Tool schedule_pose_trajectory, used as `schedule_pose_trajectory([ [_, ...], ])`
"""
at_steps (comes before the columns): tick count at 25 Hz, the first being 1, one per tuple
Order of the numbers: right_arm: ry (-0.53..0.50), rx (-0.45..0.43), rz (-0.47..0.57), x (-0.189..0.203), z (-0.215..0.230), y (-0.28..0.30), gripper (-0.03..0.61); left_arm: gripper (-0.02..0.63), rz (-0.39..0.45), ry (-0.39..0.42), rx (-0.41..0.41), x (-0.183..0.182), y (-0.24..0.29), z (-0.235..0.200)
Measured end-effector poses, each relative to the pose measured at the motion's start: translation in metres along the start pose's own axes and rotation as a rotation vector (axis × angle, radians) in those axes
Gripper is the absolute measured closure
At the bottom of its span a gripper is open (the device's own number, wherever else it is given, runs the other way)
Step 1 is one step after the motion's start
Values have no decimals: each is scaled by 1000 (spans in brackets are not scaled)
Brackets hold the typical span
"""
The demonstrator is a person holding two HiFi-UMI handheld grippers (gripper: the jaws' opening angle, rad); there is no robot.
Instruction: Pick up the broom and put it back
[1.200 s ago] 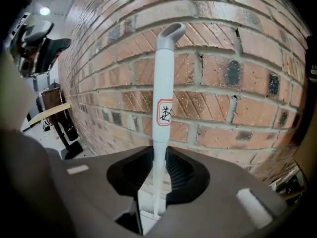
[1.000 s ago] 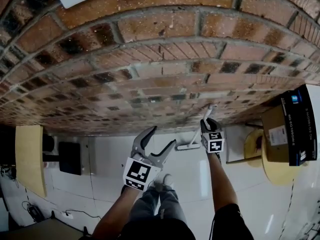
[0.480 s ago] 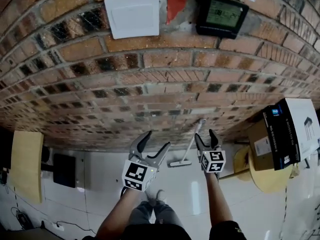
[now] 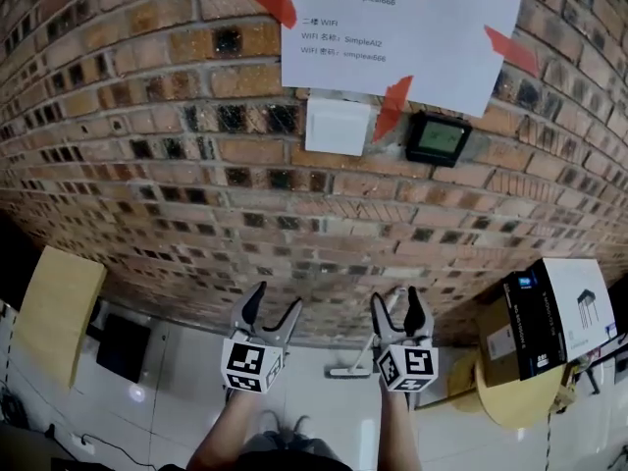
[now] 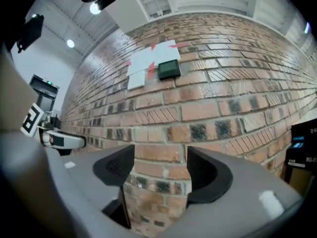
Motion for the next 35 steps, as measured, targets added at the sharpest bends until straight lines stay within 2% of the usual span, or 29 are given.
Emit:
schedule_pose_trajectory([
  [4, 21, -45, 31, -23, -45, -9, 227, 305, 49, 0, -85, -18, -33, -6],
  [8, 48, -79, 21, -31, -79, -23, 210, 298, 48, 40, -179, -29, -68, -9],
  [11, -7, -58, -5, -27, -101, -40, 199, 298, 37, 54, -217, -30, -97, -13],
  [17, -54, -5, 49, -36, -144, -95, 186, 298, 74, 52, -191, -31, -154, -16],
  [21, -49, 39, 67, -44, -186, -147, 186, 298, 58, 67, -141, -29, -220, -13],
  [24, -26, 28, 52, -38, -233, -189, 186, 282, 58, 46, -121, -26, -279, -14],
  [29, -34, 41, 17, -26, -295, -235, 186, 282, 64, 56, -138, -17, -356, -34],
  [35, -64, 42, 42, -47, -323, -258, 186, 284, 84, 96, -162, -33, -389, -32],
])
Point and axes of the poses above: the fingertips, and each gripper's own axes: y forward along the fingers, z to its right, x out of its underside, the point moved 7 cm from there along -y, backward along the fingers, and after that the axes turned 4 degrees about x, right-handed, at the moved point
